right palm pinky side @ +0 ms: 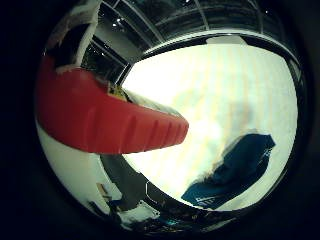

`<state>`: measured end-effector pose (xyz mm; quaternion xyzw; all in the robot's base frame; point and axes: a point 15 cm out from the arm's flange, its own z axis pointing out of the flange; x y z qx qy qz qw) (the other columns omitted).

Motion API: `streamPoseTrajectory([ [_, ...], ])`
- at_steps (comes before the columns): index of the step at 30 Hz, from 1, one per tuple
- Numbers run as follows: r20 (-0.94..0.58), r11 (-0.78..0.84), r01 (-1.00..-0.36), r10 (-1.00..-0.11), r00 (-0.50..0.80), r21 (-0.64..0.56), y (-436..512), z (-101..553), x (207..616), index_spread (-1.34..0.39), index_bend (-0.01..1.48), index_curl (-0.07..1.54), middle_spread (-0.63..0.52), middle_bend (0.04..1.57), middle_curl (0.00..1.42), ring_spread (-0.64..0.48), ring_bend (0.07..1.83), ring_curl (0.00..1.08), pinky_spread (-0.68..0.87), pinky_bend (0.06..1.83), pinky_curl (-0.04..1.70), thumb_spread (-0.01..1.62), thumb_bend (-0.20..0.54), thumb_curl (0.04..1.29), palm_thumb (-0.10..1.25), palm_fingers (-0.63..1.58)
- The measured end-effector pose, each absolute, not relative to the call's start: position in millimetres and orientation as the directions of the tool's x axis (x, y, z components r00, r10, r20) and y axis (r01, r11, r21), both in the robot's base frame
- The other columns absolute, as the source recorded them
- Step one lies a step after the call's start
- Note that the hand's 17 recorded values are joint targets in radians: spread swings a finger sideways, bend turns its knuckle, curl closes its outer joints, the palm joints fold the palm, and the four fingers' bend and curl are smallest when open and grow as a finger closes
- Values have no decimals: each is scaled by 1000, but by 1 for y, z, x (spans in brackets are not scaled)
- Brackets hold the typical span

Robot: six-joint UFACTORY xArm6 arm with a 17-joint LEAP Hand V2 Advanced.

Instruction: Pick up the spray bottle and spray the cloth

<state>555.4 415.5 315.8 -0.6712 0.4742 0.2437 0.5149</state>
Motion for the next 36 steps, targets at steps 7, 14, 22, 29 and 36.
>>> streamPoseTrajectory([
  [7,-834,90,-899,-423,354,-428,399,266,584,-226,1131,769,-101,1359,664,-161,1505,589,-204,1044,1238,553,-19,981,1026,1181],
  [14,-859,171,-899,-408,308,-404,383,229,591,-225,1127,773,-99,1359,662,-161,1499,590,-203,1047,1229,554,-19,978,1026,1183],
  [22,-875,186,-909,-395,280,-374,371,197,594,-226,1122,777,-98,1361,660,-161,1495,588,-201,1054,1218,554,-19,977,1026,1182],
  [29,-869,180,-910,-412,275,-373,362,183,589,-229,1118,783,-98,1362,660,-161,1496,588,-199,1058,1212,554,-19,977,1026,1181],
  [36,-863,146,-911,-406,300,-385,380,184,577,-230,1116,787,-98,1362,659,-161,1497,587,-197,1060,1209,554,-19,976,1026,1181],
])
